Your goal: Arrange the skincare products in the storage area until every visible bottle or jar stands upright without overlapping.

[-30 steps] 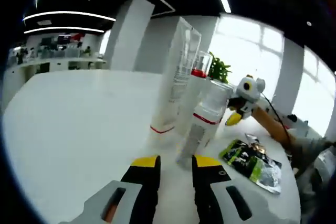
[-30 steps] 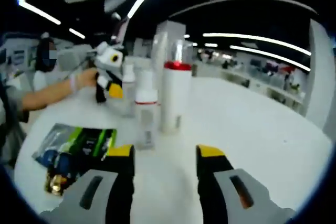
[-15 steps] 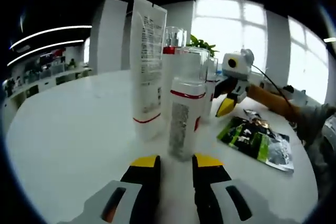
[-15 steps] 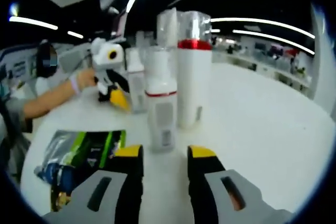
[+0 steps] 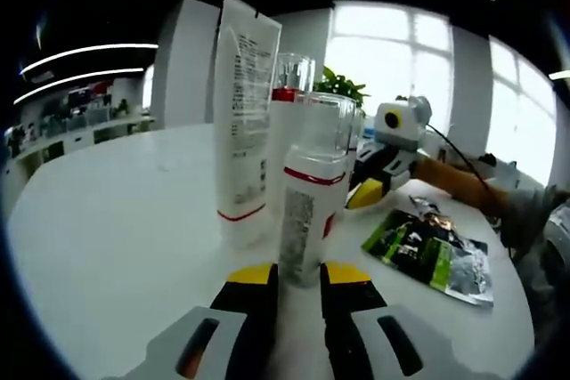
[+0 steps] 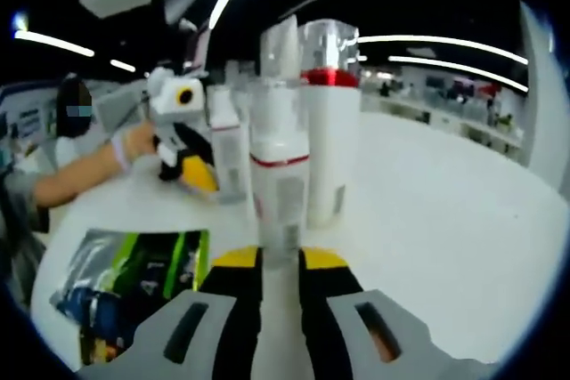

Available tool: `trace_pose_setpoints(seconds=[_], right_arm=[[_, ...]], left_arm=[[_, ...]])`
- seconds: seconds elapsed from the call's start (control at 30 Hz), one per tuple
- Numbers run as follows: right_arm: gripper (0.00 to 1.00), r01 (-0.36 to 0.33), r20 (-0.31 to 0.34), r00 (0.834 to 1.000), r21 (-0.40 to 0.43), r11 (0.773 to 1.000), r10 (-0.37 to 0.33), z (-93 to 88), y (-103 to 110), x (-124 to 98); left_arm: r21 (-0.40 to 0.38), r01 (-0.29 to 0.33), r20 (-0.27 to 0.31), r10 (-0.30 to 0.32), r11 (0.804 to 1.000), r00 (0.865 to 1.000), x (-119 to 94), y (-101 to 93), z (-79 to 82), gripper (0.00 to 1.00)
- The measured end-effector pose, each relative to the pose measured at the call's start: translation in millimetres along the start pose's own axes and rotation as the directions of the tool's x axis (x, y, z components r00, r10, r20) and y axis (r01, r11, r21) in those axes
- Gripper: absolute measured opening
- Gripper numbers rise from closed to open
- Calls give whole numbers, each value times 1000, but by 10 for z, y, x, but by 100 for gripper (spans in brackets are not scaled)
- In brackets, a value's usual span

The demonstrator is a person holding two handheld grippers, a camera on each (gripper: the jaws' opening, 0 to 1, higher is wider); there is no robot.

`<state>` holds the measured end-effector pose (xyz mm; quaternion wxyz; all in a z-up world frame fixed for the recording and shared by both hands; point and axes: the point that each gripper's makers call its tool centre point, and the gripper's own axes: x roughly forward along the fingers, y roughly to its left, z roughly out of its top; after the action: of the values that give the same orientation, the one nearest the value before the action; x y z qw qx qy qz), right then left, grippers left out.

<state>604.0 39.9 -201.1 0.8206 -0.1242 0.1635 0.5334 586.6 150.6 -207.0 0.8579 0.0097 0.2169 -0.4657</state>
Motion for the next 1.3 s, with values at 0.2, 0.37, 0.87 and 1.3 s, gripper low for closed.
trace_pose_setpoints(seconds=[0.2,0.37,0.87,1.3], right_arm=[[15,-1,-1,1000,3,1000,1,0,28,31],[15,3,-5,1000,9,1000,-2,3,56,73],[15,20,-32,999,20,1000,-20,-20,86,168],[15,47,-53,998,31,998,-45,-16,89,230]], left_arm=[[-20,-13,3,13,1000,1000,29,-2,0,19],[-23,-23,-8,23,999,1000,49,42,-2,19],[-25,-47,-27,46,999,999,105,103,-17,18],[-23,-77,-43,76,997,996,77,107,20,18]])
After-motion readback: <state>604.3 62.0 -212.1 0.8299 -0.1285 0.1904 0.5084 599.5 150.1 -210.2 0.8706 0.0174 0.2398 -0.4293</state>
